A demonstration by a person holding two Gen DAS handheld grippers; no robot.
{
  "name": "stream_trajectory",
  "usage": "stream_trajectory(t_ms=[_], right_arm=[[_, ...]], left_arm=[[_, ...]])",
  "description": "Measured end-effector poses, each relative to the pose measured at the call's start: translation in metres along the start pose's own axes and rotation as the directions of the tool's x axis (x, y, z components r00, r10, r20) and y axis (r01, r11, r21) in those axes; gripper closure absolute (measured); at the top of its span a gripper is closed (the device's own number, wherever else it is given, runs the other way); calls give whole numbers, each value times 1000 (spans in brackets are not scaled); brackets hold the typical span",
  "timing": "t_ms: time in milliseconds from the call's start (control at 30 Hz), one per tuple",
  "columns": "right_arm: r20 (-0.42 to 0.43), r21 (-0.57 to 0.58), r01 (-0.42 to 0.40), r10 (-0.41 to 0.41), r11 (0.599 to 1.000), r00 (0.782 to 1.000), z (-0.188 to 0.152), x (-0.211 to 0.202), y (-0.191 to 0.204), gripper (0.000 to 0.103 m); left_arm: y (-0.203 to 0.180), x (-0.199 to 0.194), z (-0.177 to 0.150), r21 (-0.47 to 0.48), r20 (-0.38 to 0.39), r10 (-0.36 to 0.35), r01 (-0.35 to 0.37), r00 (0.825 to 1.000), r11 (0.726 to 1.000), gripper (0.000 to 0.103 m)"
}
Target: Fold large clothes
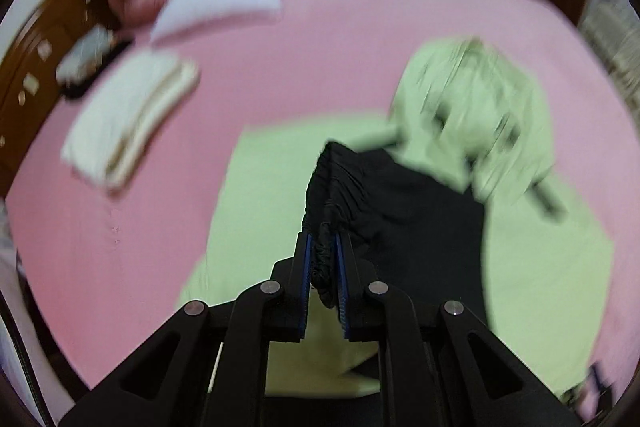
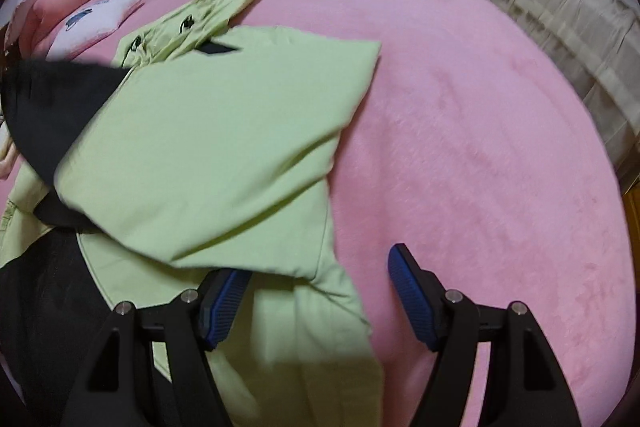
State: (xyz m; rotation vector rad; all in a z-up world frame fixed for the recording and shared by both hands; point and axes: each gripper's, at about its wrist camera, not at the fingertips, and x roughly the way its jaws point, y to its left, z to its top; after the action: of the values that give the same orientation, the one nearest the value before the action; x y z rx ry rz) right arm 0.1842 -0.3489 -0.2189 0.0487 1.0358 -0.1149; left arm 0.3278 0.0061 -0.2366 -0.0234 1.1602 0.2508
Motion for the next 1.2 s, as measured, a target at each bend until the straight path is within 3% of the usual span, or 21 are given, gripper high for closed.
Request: stream_trajectory(t_ms=[100,200,233,267,367,467,600,700,767,833,900,967,1033,1100,1133,1167,1200], right_arm=[[71,-13,-19,20,1000,997,4,-12,-3,34],[93,-76,-49,56,996,994,8,-20,-2,62],[75,-95,-56,63,994,995,12,-17,0,84],[45,-110,-59,65,992,997,12,-13,-1,93],[-16,-102,-41,40,994,999,12,0,-9,93],[-53,53,-62,65,997,996,7,7,-28,92],[-101,222,-67,91,973,991,-2,8,-35,80],[-132,227,-27,58,974,990,-8,-1,-32,78],[-134,191,44,-18,981,991,-10,-16,-31,78],[-73,162,61,-50,985,996,-12,-37,-30,78],[14,137,27,-29,990,999,-9,-61,-24,78],[74,131,-77,68,988,995,-3,-77,-15,78],[57,145,-222,216,964,975,7,-72,1,82],[23,187,-322,324,928,946,16,-54,21,90],[3,223,-365,374,904,928,20,-42,29,95],[-34,294,-425,454,856,890,24,-22,42,100],[-55,350,-458,507,817,860,26,-7,50,100]], left_arm=[[10,29,-32,1,-81,35,-35,996,999,93],[14,42,-64,-6,-128,40,-41,991,999,92],[14,43,-69,-10,-130,34,-36,991,999,92],[15,41,-73,-10,-125,28,-29,992,1000,92],[11,41,-75,-2,-102,6,-6,995,1000,92],[14,51,-69,-8,-91,-2,1,996,1000,92],[17,66,-51,-32,-89,13,-16,996,999,90],[24,62,-46,-31,-76,79,-82,994,996,72],[31,52,-46,-9,-62,180,-181,982,983,44],[36,38,-49,4,-37,194,-194,980,981,37],[39,21,-54,-3,-24,126,-127,992,992,37],[35,6,-60,-30,-40,-21,20,999,999,37],[21,2,-66,-61,-77,-202,197,976,978,37],[-2,8,-72,-72,-126,-331,324,935,943,54],[-17,13,-74,-66,-154,-363,357,919,932,84],[-33,20,-78,-53,-190,-364,361,912,931,97],[-47,28,-81,-37,-232,-355,357,905,933,97]])
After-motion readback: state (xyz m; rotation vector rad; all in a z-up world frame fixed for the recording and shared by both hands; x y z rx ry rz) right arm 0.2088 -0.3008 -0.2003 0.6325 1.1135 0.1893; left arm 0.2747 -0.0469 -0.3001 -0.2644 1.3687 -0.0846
